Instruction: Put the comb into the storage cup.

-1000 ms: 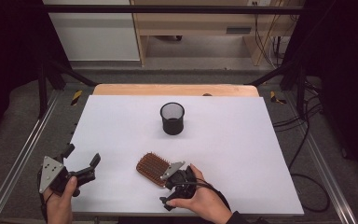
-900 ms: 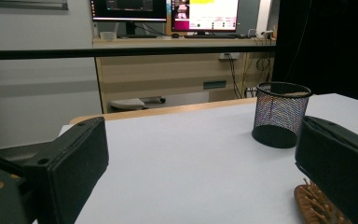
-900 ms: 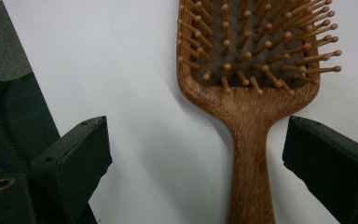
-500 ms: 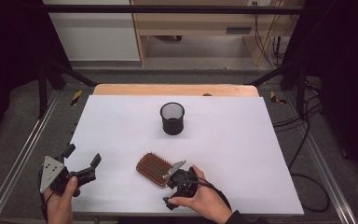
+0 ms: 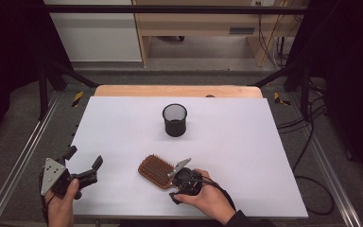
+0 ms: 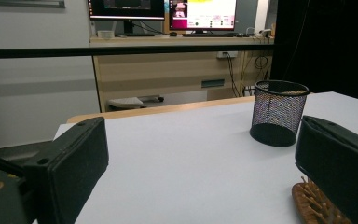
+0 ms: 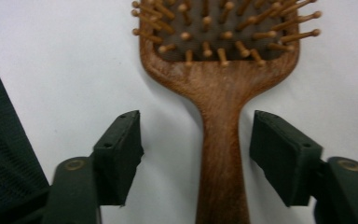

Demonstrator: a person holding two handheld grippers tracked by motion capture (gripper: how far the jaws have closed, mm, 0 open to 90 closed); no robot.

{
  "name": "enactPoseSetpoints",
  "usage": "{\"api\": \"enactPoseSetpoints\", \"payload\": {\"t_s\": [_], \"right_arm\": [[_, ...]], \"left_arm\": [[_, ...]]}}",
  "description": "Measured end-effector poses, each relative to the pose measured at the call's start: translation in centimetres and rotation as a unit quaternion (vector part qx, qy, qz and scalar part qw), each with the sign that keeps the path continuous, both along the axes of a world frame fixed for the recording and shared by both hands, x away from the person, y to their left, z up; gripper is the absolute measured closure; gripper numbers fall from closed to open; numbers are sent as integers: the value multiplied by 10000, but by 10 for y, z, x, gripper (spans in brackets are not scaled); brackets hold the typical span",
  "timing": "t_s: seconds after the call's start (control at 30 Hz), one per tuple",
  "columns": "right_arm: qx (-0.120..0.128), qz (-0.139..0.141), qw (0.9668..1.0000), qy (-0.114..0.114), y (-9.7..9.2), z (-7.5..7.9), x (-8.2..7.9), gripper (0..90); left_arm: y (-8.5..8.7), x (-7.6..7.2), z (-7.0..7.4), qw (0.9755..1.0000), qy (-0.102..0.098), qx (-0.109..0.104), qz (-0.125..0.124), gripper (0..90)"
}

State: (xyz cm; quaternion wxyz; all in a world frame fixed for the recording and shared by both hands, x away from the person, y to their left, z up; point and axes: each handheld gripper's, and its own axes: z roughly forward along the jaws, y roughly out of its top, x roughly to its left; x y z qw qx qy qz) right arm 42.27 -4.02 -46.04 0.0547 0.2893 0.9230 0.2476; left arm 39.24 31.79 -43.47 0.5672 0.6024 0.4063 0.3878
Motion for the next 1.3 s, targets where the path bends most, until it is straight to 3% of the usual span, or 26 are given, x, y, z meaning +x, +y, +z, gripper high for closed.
{"api": "enactPoseSetpoints", "payload": {"t_s": [0.33, 0.53, 0.8, 1.03, 1.3], "right_arm": [[-72, -49, 10000, 24, -2, 2, 11, 570], [-239, 52, 9997, -59, -1, 3, 11, 633], [-366, 191, 9991, 85, 0, 5, 18, 720], [-477, 359, 9982, 5, 2, 5, 18, 727], [-293, 328, 9990, -86, -3, 4, 15, 728]], "left_arm": [[-1, 0, -1, 10000, 19, -7, -14, 28], [-1, 0, -1, 10000, 37, -2, -25, 28], [-2, 1, -1, 10000, 48, 14, -52, 28], [-2, 1, -1, 10000, 49, 25, -61, 28], [-1, 1, -1, 10000, 47, 3, -46, 28]]}}
